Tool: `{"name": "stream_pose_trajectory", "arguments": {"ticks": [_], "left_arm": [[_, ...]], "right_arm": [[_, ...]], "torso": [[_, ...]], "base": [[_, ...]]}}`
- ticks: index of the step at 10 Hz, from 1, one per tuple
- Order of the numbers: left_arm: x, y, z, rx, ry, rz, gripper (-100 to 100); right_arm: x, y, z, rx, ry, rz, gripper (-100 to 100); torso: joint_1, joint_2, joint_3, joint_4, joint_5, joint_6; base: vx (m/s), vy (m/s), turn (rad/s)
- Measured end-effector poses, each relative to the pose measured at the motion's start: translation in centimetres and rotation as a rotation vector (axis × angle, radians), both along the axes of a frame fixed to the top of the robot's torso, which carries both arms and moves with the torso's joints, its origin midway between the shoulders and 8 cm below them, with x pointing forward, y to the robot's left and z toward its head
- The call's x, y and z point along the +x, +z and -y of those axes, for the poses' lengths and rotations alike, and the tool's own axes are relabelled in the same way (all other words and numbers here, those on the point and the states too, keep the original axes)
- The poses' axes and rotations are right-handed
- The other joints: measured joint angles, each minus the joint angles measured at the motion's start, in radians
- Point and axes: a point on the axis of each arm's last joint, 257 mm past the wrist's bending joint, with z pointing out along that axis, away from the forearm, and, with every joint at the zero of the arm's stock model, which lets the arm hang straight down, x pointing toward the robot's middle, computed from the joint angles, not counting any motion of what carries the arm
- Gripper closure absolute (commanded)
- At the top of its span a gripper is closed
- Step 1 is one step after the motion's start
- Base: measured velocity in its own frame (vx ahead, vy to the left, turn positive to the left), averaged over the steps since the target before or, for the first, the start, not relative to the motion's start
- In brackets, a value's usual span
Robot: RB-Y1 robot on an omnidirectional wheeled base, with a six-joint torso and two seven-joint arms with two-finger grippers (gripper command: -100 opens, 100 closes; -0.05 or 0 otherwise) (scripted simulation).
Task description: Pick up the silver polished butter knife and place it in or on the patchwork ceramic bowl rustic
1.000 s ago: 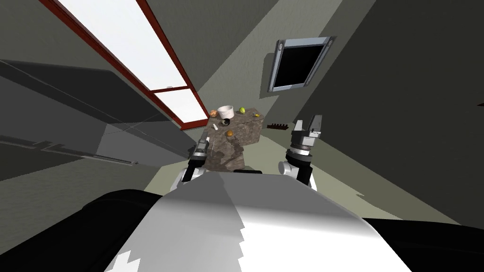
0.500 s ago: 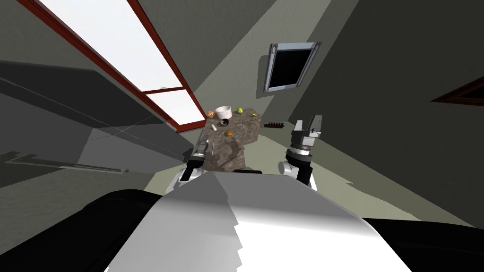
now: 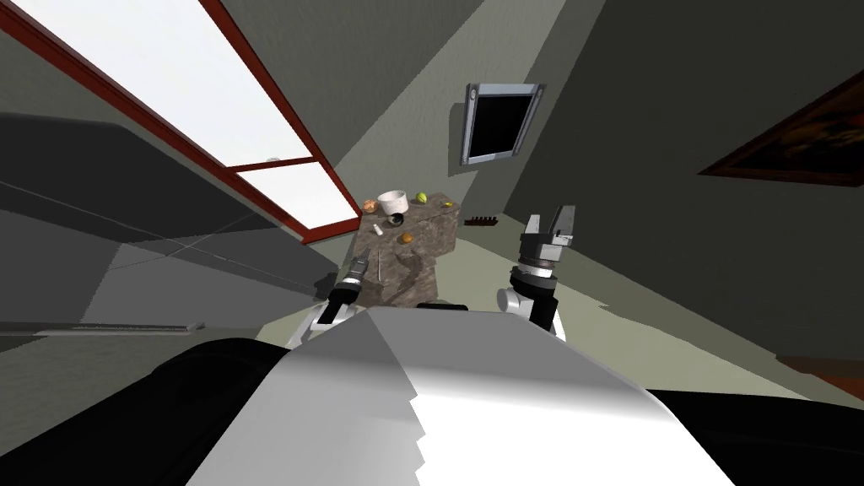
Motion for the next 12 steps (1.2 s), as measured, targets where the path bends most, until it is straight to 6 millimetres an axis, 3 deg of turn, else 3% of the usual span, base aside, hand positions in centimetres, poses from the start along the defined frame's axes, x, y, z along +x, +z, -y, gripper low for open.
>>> {"name": "stream_pose_trajectory", "arguments": {"ticks": [3,6,10,12], "left_arm": [[-0.7,-1.9,-1.6,0.035,0.036,-0.084,-100],[-2.3,-4.4,-4.4,0.104,0.083,-0.216,-100],[-6.5,-9.4,-9.1,0.228,0.158,-0.437,-100],[-7.8,-10.6,-10.5,0.264,0.178,-0.499,-100]], "right_arm": [[0.0,0.0,0.0,0.000,0.000,0.000,0],[0.0,0.0,0.0,0.000,0.000,0.000,0],[0.0,0.0,0.0,0.000,0.000,0.000,0],[0.0,0.0,0.0,0.000,0.000,0.000,0]], "torso": [[-0.003,-0.002,-0.001,0.000,-0.001,0.000],[-0.003,-0.002,-0.001,0.000,-0.001,0.000],[-0.008,-0.006,-0.003,-0.001,-0.002,0.000],[-0.007,-0.006,-0.003,-0.001,-0.002,0.000]], "base": [[-0.030,0.038,-0.109],[-0.029,0.019,-0.228],[0.014,-0.035,-0.182],[0.014,-0.023,-0.096]]}}
